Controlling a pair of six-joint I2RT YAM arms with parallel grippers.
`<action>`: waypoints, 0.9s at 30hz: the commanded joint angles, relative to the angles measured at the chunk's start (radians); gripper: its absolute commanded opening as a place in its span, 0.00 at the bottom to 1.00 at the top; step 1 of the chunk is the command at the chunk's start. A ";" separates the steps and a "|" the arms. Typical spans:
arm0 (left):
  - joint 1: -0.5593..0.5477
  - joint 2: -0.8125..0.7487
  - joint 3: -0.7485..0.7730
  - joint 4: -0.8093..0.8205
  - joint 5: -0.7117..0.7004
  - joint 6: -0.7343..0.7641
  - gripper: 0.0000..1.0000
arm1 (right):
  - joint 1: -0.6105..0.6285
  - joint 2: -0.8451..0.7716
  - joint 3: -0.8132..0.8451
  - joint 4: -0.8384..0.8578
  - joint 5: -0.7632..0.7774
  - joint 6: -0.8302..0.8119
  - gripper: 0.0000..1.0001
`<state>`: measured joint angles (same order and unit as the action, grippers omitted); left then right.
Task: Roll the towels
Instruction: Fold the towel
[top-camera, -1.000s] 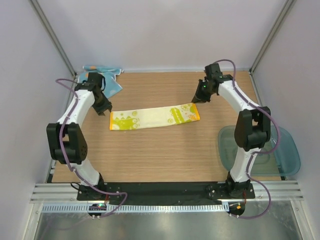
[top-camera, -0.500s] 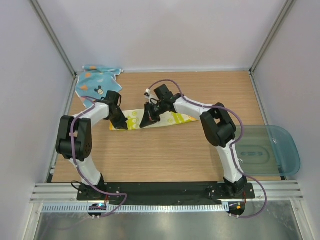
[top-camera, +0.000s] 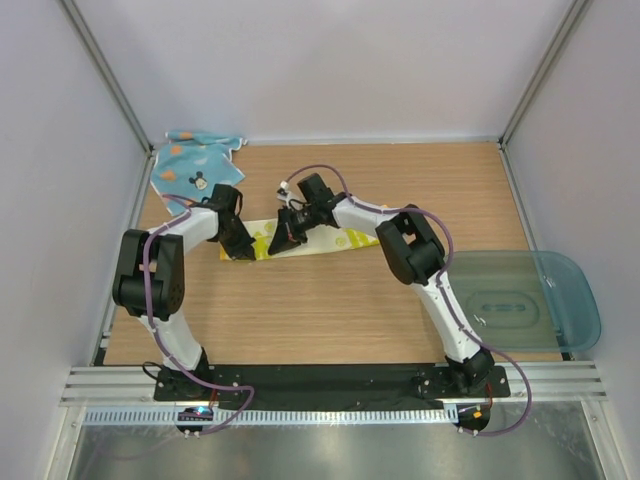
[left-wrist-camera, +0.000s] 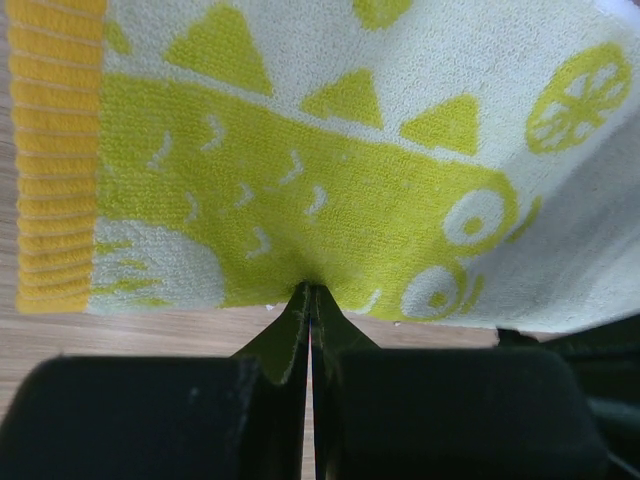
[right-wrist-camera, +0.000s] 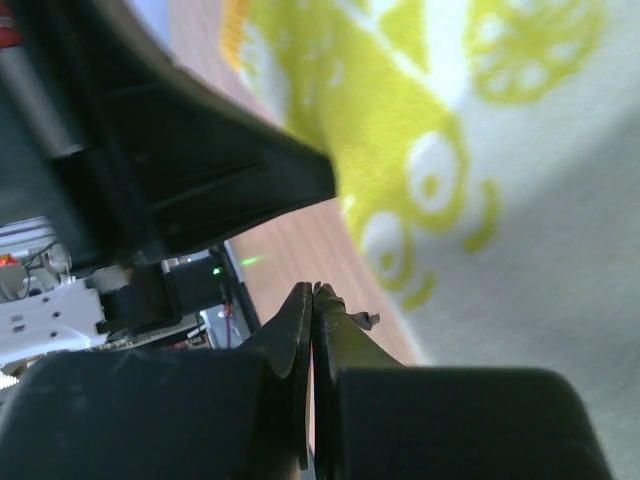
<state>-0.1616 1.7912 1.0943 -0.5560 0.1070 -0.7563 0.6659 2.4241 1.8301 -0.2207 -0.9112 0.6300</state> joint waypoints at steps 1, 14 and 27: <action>0.011 0.020 -0.010 0.028 -0.026 0.009 0.00 | 0.006 0.058 0.125 -0.093 0.026 -0.082 0.01; 0.057 0.027 -0.010 0.005 -0.075 0.032 0.00 | -0.136 -0.005 -0.113 -0.160 0.078 -0.207 0.01; 0.119 0.034 0.036 -0.048 -0.138 0.048 0.00 | -0.345 -0.109 -0.339 -0.105 0.011 -0.222 0.01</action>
<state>-0.0750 1.7939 1.1065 -0.5694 0.0792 -0.7467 0.3706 2.3596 1.5536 -0.3225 -1.0176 0.4660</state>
